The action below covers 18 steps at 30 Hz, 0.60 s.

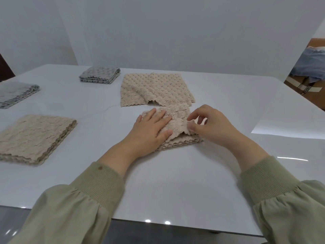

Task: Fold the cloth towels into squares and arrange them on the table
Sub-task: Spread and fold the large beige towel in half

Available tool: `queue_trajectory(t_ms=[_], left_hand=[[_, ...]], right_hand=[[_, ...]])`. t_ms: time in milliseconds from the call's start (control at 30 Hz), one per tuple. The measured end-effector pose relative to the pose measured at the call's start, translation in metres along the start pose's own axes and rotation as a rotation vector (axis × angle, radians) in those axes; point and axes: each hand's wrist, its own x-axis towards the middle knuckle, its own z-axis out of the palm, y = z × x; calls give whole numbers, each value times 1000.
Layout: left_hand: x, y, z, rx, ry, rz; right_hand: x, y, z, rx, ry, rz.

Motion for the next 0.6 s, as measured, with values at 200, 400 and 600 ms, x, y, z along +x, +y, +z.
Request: queue_trajectory(t_ms=[200,400,600], left_hand=[[1,-2,2,-41,-1,-4],[-1,-1,1,-74,-17,-12],[-2,-2,0,-97,-39,-8]], right_hand=[[-3,3,-6,-159,-191,-78],[-4,0,-5,-228,-31,-187],[-7,-4,-18,-236,-41,-211]])
